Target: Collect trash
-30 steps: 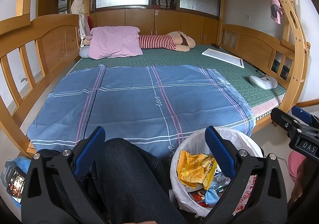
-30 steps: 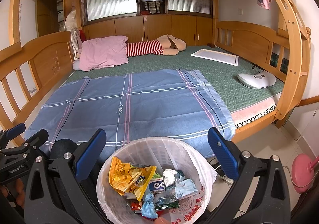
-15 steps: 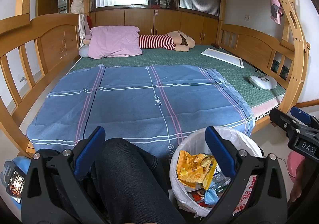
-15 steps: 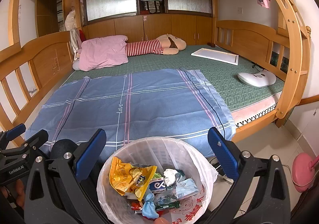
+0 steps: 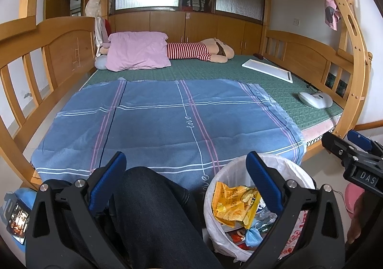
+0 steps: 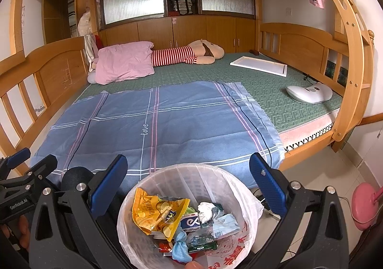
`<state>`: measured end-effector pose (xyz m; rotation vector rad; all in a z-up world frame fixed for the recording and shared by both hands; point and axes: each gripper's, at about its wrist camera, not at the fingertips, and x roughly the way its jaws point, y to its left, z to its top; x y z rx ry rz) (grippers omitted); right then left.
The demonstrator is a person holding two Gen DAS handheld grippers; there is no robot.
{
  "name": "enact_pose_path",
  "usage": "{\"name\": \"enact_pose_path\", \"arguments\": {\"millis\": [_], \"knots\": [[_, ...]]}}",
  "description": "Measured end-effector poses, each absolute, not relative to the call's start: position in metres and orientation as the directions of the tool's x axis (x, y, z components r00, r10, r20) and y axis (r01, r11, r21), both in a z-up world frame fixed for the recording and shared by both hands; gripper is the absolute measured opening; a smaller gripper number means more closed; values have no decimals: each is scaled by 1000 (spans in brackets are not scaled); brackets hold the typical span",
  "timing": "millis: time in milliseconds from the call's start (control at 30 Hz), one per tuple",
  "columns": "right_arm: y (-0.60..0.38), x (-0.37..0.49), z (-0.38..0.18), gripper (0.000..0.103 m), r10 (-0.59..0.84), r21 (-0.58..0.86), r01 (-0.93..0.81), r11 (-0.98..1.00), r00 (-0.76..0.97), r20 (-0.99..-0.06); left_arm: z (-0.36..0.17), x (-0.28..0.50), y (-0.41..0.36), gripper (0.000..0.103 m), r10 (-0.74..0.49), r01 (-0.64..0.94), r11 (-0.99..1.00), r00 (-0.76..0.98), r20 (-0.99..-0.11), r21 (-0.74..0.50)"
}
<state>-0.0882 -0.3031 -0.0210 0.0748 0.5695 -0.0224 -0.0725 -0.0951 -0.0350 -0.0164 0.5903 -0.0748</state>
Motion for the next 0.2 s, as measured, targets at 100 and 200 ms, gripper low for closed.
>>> {"name": "enact_pose_path", "arguments": {"millis": [100, 200], "knots": [[-301, -88, -23, 99, 0, 68, 44, 997, 842, -539, -37, -70, -95, 100, -73, 62, 997, 822, -565, -40], [-299, -87, -25, 99, 5, 80, 44, 996, 845, -535, -41, -66, -95, 100, -63, 58, 998, 815, -576, -28]]}}
